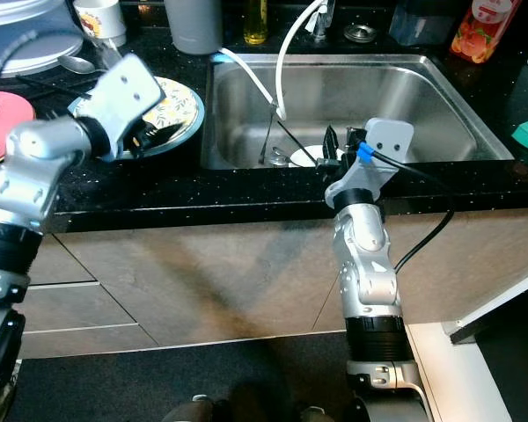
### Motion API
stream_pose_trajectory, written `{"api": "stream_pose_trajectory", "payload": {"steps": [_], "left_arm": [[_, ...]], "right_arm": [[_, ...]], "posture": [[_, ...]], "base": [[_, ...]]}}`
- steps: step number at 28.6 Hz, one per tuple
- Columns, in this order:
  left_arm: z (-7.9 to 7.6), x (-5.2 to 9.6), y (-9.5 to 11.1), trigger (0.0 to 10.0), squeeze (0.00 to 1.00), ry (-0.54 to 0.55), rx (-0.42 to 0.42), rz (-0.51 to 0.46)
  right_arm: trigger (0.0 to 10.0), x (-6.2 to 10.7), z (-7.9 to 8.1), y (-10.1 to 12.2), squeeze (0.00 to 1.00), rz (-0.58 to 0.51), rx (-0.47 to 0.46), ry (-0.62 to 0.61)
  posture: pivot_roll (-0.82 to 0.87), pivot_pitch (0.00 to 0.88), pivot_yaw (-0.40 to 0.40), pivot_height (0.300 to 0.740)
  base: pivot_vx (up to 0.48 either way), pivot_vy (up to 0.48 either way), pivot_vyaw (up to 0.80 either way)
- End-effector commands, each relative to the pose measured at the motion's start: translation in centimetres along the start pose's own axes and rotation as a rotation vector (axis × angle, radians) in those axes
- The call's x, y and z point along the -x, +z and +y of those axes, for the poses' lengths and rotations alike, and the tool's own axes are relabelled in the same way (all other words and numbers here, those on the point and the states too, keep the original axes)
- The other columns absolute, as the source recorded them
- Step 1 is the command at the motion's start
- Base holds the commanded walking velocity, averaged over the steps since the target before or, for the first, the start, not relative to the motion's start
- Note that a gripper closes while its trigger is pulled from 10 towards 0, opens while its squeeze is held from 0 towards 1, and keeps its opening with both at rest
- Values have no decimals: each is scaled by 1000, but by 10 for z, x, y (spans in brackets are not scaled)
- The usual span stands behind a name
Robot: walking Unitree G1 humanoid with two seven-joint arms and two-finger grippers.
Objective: Kitchen organization
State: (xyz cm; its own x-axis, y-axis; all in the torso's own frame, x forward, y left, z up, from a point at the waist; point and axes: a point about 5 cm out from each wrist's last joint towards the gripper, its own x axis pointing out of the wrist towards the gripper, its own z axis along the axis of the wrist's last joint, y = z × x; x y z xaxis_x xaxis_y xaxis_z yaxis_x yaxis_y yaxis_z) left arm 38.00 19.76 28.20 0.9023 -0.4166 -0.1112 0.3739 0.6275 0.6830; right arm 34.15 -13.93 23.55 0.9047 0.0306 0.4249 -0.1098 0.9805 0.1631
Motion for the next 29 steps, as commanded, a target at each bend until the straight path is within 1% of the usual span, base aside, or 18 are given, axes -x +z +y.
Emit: {"api": "stream_pose_trajectory", "payload": {"steps": [1,6,7,8,9,10,12,14,18,20,21,23,24,25,26,27,28,29], "left_arm": [[0,2,-10,10000,0,32,-28,64],[1,0,-17,10000,0,82,-52,102],[2,0,-19,7961,0,104,-46,112],[3,-1,-22,2235,0,116,-40,122],[3,-1,-22,2235,0,116,-40,122],[2,-2,-25,0,0,115,-18,131],[-1,-3,-29,0,0,101,31,141],[-2,-4,-30,0,0,105,48,139],[1,-3,-27,0,0,120,41,121],[6,-2,-17,0,0,156,6,73],[6,-2,-17,0,0,156,6,73],[12,-2,-2,0,0,213,-69,1],[12,-2,-2,0,0,213,-69,1],[17,-1,9,0,0,265,-131,-49],[17,-1,9,0,0,265,-131,-49],[22,-1,25,4039,0,333,-191,-115],[25,1,40,10000,0,398,-245,-188],[27,3,54,10000,0,446,-271,-259]], "right_arm": [[10000,-1,2,1,0,-1,-9,6],[10000,-1,1,2,0,-3,-6,3],[10000,-1,0,2,0,-3,-6,2],[10000,-1,0,2,0,-4,-5,1],[10000,-1,0,2,0,-4,-5,1],[10000,-1,0,2,0,-4,-5,1],[10000,-2,0,2,0,-7,-5,-1],[10000,-2,-1,3,0,-9,-4,-3],[10000,-3,-2,3,0,-9,-2,-5],[10000,-4,-2,3,0,-10,-1,-4],[10000,-4,-2,3,0,-10,-1,-4],[10000,-4,-2,4,0,-12,-2,-2],[10000,-4,-2,4,0,-12,-2,-2],[10000,-5,-2,4,0,-12,-2,-1],[10000,-5,-2,4,0,-12,-2,-1],[10000,-5,-1,4,0,-14,-3,0],[10000,-5,-1,4,0,-14,-3,1],[10000,-5,-1,4,0,-15,-3,1]], "posture": [[247,171,-16,740],[245,170,-15,740],[245,170,-15,740],[244,169,-14,740],[244,169,-14,740],[244,169,-14,740],[242,168,-12,740],[241,167,-15,740],[242,165,-18,740],[242,163,-19,740],[242,163,-19,740],[244,161,-22,740],[244,161,-22,740],[244,160,-22,740],[244,160,-22,740],[243,159,-23,740],[243,159,-23,740],[243,159,-23,740]], "base": [[0,0,0],[0,0,0],[0,0,0],[0,0,0],[0,0,0],[0,0,0],[0,0,0],[0,0,0],[0,0,0],[0,0,0],[0,0,0],[0,0,0],[0,0,0],[0,0,0],[0,0,0],[0,0,0],[0,0,0],[0,0,0]]}}
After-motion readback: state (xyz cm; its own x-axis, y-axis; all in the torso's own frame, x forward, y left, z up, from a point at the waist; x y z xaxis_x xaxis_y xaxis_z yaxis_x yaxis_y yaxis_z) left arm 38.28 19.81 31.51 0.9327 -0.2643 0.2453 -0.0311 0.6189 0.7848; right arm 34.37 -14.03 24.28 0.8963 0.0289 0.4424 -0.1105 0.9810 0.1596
